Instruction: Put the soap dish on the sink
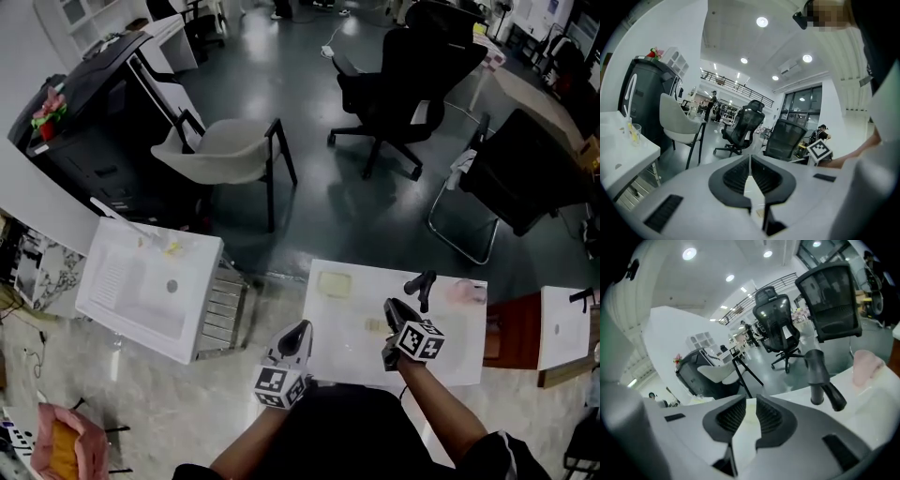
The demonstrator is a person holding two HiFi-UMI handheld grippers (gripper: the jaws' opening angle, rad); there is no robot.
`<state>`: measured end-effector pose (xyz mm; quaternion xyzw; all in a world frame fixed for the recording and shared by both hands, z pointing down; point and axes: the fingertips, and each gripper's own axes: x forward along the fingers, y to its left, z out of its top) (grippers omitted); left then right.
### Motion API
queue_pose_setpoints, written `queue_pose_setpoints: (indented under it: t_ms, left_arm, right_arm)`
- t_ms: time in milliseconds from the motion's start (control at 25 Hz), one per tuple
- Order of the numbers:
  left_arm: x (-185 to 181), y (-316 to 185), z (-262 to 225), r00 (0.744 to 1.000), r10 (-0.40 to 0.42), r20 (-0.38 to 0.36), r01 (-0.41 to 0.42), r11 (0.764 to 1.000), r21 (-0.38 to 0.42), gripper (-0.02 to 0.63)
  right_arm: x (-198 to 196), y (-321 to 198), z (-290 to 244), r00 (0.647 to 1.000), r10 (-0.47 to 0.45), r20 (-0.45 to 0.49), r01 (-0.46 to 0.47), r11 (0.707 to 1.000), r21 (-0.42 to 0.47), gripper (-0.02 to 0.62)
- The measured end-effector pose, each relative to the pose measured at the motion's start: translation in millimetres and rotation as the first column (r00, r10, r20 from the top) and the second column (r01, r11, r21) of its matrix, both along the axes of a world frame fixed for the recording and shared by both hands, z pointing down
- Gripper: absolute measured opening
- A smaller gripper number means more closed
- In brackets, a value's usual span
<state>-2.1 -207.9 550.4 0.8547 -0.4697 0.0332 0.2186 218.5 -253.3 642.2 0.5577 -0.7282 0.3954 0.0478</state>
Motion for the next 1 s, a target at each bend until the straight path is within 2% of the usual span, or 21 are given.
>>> queue_pose_setpoints:
  t_ms: [80, 160, 320, 480, 560, 680, 880, 1000]
  left_arm:
    - [19, 4, -6, 1.000, 0.003, -0.009, -0.003, 1.000, 0.005, 0.020]
    - [38, 7, -15, 1.000, -0.002, -0.006, 0.003, 1.000, 0.024, 0.020]
    - [71, 12, -28, 1.000, -0.014, 0.003, 0.014, 0.999, 0.050, 0.020]
    - [95, 21, -32, 0.993, -0.064, -0.098, 0.064, 0.998, 0.002, 0.020]
    - [108, 26, -36, 0.990, -0.070, -0.120, 0.071, 0.997, 0.005, 0.020]
    - [128, 35, -38, 0.995, -0.044, -0.090, 0.046, 0.999, 0.027, 0.020]
    - [147, 47, -36, 0.999, -0.017, 0.039, 0.013, 0.996, 0.088, 0.020]
    - [154, 50, -32, 0.999, -0.020, 0.049, 0.016, 0.996, 0.083, 0.020]
  right_arm:
    - [12, 9, -24, 0.996, 0.040, 0.074, -0.042, 0.999, 0.024, 0.044]
    - [26, 20, -45, 0.996, 0.041, 0.073, -0.045, 0.997, 0.057, 0.017]
    - [52, 38, -73, 0.999, -0.014, -0.032, 0.018, 0.992, 0.127, 0.000]
    - [78, 55, -90, 0.984, -0.081, -0.161, 0.112, 0.974, 0.196, 0.000]
    - [91, 62, -97, 0.973, -0.098, -0.209, 0.145, 0.964, 0.221, 0.000]
    - [110, 70, -106, 0.967, -0.091, -0.240, 0.155, 0.952, 0.263, 0.000]
    - [135, 81, -112, 0.965, -0.059, -0.256, 0.138, 0.944, 0.300, 0.000]
    - [147, 89, -113, 0.959, -0.050, -0.277, 0.141, 0.938, 0.318, 0.000]
